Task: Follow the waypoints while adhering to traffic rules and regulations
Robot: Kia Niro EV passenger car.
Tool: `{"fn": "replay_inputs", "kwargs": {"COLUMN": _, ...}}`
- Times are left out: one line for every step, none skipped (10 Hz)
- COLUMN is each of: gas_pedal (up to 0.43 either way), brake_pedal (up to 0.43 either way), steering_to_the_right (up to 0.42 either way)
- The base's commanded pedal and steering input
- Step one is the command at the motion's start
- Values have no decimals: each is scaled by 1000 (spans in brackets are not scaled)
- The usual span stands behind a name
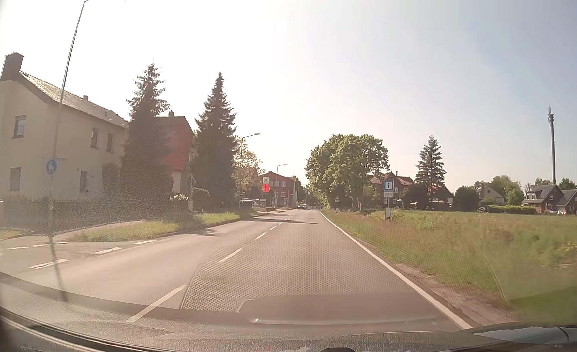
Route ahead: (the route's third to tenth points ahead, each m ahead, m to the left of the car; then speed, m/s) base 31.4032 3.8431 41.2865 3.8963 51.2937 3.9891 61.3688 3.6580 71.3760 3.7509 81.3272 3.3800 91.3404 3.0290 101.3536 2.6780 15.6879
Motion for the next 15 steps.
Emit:
{"fn": "replay_inputs", "kwargs": {"gas_pedal": 150, "brake_pedal": 0, "steering_to_the_right": 0}}
{"fn": "replay_inputs", "kwargs": {"gas_pedal": 150, "brake_pedal": 0, "steering_to_the_right": 0}}
{"fn": "replay_inputs", "kwargs": {"gas_pedal": 150, "brake_pedal": 0, "steering_to_the_right": 0}}
{"fn": "replay_inputs", "kwargs": {"gas_pedal": 150, "brake_pedal": 0, "steering_to_the_right": 0}}
{"fn": "replay_inputs", "kwargs": {"gas_pedal": 150, "brake_pedal": 0, "steering_to_the_right": 0}}
{"fn": "replay_inputs", "kwargs": {"gas_pedal": 150, "brake_pedal": 0, "steering_to_the_right": 1}}
{"fn": "replay_inputs", "kwargs": {"gas_pedal": 150, "brake_pedal": 0, "steering_to_the_right": 1}}
{"fn": "replay_inputs", "kwargs": {"gas_pedal": 150, "brake_pedal": 0, "steering_to_the_right": 1}}
{"fn": "replay_inputs", "kwargs": {"gas_pedal": 150, "brake_pedal": 0, "steering_to_the_right": 1}}
{"fn": "replay_inputs", "kwargs": {"gas_pedal": 150, "brake_pedal": 0, "steering_to_the_right": 1}}
{"fn": "replay_inputs", "kwargs": {"gas_pedal": 150, "brake_pedal": 0, "steering_to_the_right": 1}}
{"fn": "replay_inputs", "kwargs": {"gas_pedal": 150, "brake_pedal": 0, "steering_to_the_right": 2}}
{"fn": "replay_inputs", "kwargs": {"gas_pedal": 150, "brake_pedal": 0, "steering_to_the_right": 3}}
{"fn": "replay_inputs", "kwargs": {"gas_pedal": 150, "brake_pedal": 0, "steering_to_the_right": 3}}
{"fn": "replay_inputs", "kwargs": {"gas_pedal": 150, "brake_pedal": 0, "steering_to_the_right": 3}}
